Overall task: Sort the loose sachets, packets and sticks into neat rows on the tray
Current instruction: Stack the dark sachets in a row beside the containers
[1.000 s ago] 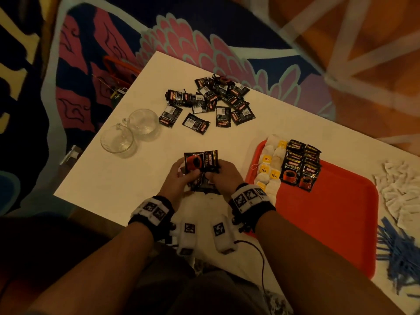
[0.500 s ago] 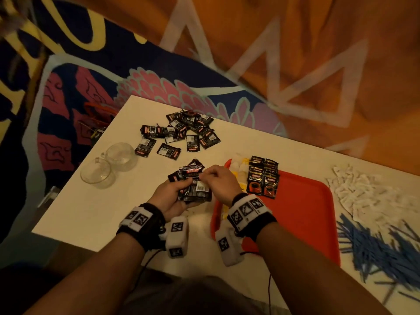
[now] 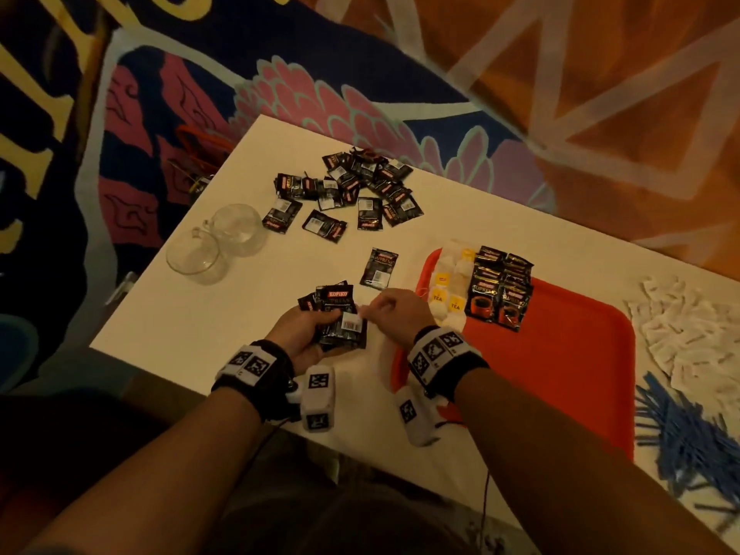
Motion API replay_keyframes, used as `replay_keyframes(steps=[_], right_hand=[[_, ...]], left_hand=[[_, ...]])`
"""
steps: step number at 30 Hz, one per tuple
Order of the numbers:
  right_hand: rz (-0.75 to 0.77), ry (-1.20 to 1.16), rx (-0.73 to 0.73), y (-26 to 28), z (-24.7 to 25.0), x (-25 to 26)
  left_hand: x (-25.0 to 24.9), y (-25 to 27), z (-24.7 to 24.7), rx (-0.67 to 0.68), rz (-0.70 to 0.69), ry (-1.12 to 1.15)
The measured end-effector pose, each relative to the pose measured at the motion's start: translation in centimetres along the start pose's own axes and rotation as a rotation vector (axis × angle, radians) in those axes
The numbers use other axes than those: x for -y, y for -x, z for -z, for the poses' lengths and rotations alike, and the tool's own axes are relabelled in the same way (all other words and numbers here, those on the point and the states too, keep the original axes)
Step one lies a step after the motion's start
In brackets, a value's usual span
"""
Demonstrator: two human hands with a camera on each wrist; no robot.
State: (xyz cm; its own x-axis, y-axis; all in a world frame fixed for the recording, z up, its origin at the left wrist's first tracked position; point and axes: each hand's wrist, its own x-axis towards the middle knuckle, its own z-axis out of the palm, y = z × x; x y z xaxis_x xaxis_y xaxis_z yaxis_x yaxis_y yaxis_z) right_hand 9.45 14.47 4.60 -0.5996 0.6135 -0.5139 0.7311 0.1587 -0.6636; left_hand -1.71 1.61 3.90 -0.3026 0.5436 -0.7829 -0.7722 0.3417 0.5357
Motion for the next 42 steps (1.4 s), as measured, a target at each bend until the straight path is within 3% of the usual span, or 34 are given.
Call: replay_keyframes(steps=[9, 15, 20, 24, 29, 33, 38, 42], right_hand=[[-0.026, 0.495, -0.033, -10.0, -2.2, 0.1], [-0.011, 0.695, -0.038, -9.0, -6.0, 0.2], [0.003, 0.643, -0.005, -7.6, -7.7, 0.6], [-0.044, 0.35, -0.048, -7.6, -6.3, 0.6], [-0.239, -0.431, 0.007, -6.3, -3.8, 1.5], [-0.228, -1.013, 0.061, -2.5, -1.0, 2.7], [-0.131, -1.27, 0.135, 1.3, 2.6, 2.4], [-0.004, -1.193, 0.091, 4.0, 5.0, 2.3]], left_hand=[[-0.8, 0.1, 6.2, -0.135, -0.003, 0.087], [-0.9, -0.1, 8.2, -0.17, -0.001, 0.119], [-0.9, -0.4, 8.1, -0.175, 0.013, 0.123], [-0.9, -0.6, 7.6, -0.158, 0.016, 0.116], [-1.1, -0.7, 5.9, -0.142, 0.008, 0.112], [-1.7, -0.6, 3.4, -0.103, 0.008, 0.085], [-2.8, 0.7, -0.4, -0.035, 0.002, 0.053], [-3.3, 2.3, -3.6, 0.029, 0.007, 0.04]])
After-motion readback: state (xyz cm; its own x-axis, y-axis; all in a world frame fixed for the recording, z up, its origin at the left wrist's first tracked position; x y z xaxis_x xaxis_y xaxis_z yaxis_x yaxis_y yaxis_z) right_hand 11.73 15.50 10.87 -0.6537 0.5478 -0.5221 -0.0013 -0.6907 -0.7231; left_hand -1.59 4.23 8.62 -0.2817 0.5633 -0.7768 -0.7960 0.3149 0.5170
